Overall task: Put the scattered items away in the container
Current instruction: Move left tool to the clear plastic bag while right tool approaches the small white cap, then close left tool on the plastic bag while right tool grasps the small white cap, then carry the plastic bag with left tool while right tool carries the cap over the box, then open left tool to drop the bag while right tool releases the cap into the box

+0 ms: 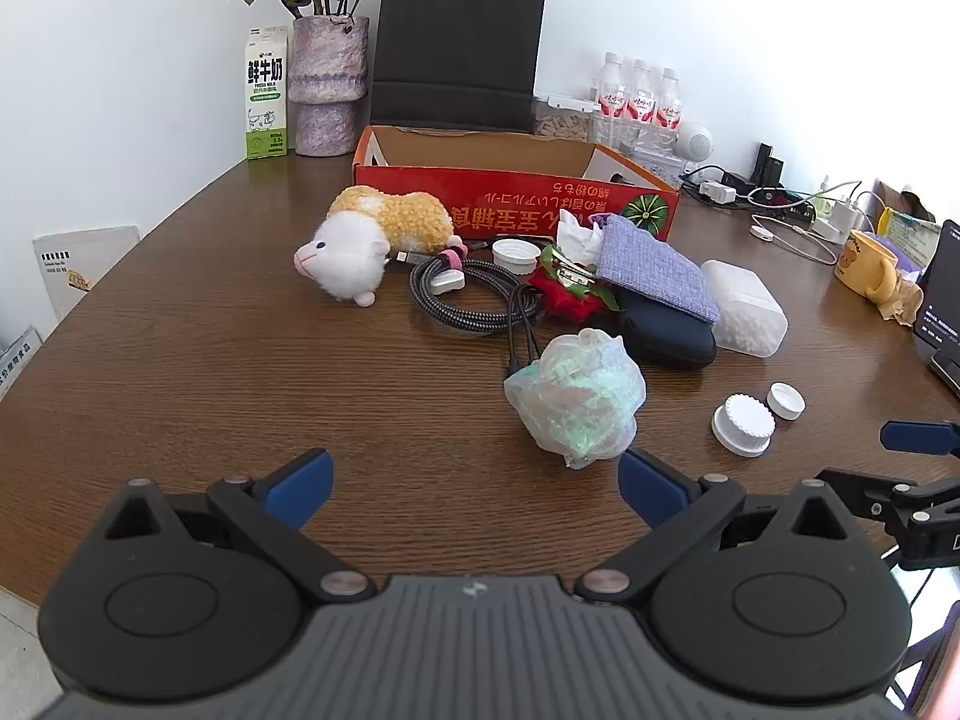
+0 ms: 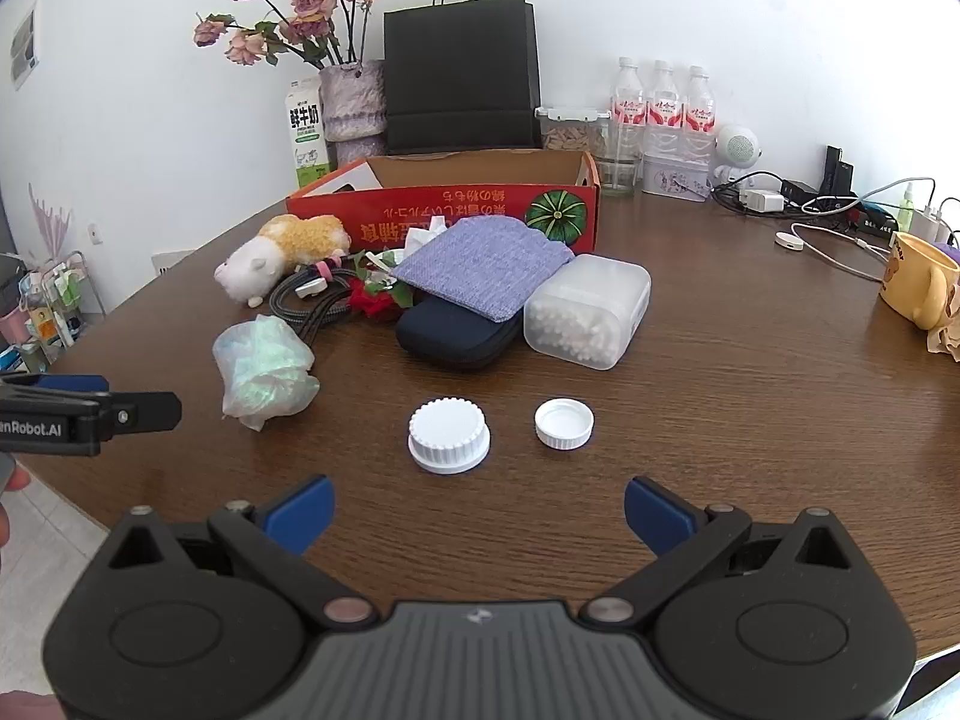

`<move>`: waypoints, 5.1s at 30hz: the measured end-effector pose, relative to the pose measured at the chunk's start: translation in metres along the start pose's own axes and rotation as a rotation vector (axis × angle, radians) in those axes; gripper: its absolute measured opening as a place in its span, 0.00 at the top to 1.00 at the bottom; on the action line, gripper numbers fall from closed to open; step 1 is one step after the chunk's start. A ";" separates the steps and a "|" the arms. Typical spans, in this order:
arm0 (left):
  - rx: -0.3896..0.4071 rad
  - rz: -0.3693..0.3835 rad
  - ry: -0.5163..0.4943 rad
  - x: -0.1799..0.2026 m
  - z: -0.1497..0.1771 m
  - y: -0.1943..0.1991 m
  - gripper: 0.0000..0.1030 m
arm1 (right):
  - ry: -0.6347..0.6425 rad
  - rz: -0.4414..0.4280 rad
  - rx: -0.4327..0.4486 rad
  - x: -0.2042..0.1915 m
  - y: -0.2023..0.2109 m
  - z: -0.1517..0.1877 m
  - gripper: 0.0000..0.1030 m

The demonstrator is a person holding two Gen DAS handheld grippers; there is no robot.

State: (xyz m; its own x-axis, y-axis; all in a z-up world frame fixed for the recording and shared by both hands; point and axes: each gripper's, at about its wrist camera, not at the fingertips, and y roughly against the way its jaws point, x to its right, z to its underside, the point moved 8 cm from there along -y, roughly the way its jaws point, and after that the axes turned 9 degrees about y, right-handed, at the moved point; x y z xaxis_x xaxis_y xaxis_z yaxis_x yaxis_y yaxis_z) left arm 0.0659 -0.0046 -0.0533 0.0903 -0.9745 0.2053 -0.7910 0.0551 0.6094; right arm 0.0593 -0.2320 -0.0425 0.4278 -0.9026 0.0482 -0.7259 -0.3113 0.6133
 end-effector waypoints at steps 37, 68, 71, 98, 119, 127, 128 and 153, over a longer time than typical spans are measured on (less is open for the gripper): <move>-0.017 0.009 -0.008 0.008 0.007 -0.013 0.00 | -0.013 -0.007 -0.013 0.008 -0.011 0.009 0.00; -0.032 0.017 -0.048 0.038 0.004 -0.044 0.00 | -0.039 0.014 -0.009 0.039 -0.032 0.014 0.00; -0.026 0.006 -0.044 0.037 0.002 -0.047 0.00 | -0.041 0.016 0.005 0.041 -0.037 0.011 0.03; 0.012 0.071 -0.056 0.043 -0.010 -0.057 0.53 | 0.040 0.038 0.051 0.037 -0.063 -0.009 0.74; 0.223 0.094 -0.038 0.026 -0.108 -0.042 0.55 | 0.086 0.072 0.289 0.026 -0.050 -0.131 0.74; 0.263 0.093 -0.002 0.026 -0.164 -0.065 0.55 | 0.038 0.025 0.343 0.026 -0.082 -0.197 0.74; 0.262 0.093 0.011 0.025 -0.171 -0.070 0.55 | 0.033 0.025 0.346 0.028 -0.086 -0.204 0.74; 0.050 -0.073 0.127 0.001 -0.229 -0.255 0.55 | 0.001 0.055 0.051 0.064 -0.285 -0.248 0.74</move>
State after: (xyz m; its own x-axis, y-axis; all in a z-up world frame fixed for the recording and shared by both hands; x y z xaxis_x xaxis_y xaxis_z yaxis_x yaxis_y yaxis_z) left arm 0.4065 0.0303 -0.0336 0.2223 -0.9399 0.2592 -0.8082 -0.0289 0.5882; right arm 0.4271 -0.1276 -0.0183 0.3870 -0.9184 0.0821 -0.7751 -0.2758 0.5684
